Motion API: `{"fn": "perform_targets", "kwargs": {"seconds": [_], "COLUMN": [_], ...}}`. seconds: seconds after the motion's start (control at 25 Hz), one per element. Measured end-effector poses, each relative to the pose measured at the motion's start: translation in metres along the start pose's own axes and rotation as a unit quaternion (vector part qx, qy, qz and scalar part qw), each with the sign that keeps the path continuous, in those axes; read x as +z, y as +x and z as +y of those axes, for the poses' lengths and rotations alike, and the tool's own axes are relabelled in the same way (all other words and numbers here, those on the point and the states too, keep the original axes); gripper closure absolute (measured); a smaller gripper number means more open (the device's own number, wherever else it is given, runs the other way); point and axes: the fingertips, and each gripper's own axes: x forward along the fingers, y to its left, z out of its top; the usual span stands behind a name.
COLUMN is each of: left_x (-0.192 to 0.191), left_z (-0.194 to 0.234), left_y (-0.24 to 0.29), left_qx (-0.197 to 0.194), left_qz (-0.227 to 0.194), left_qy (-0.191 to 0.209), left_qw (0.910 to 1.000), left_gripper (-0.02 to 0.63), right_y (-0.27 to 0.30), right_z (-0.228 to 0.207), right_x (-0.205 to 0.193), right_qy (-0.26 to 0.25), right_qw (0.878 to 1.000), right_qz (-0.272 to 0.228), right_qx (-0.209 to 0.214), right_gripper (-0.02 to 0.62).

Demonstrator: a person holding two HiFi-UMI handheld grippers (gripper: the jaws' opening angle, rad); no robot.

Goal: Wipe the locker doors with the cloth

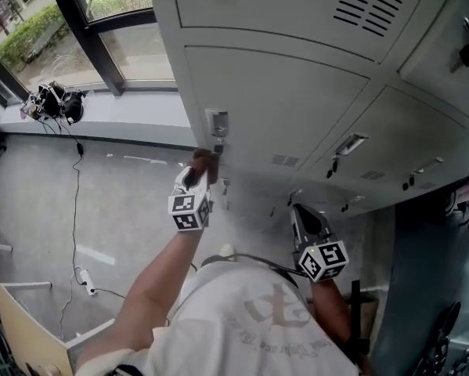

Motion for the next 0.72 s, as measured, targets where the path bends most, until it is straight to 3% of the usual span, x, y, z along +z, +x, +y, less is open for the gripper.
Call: {"fn": "perform_targets", "kwargs": {"seconds": [0.32,0.72], "left_x": [-0.013,-0.006], "left_z": [-0.014,-0.031], "left_y": [0.020,0.018], "left_qx": [-0.071,-0.104], "left_qz": [0.029,0.011], "left_qy": [0.025,0.036], "left_qw": [0.9968,0.9939], "left_gripper": [0.531,0.534], "right_y": [0.007,0.006], "right_z": [0.013,0.012], "right_x": [-0.001,-0.011], "right_qy": [0.013,0.026], "right_qw": [0.998,0.997], "right_qz": [-0.004,-0.003], "right_qx": [-0.055,-0.076], "right_gripper": [0.588,0.588]}}
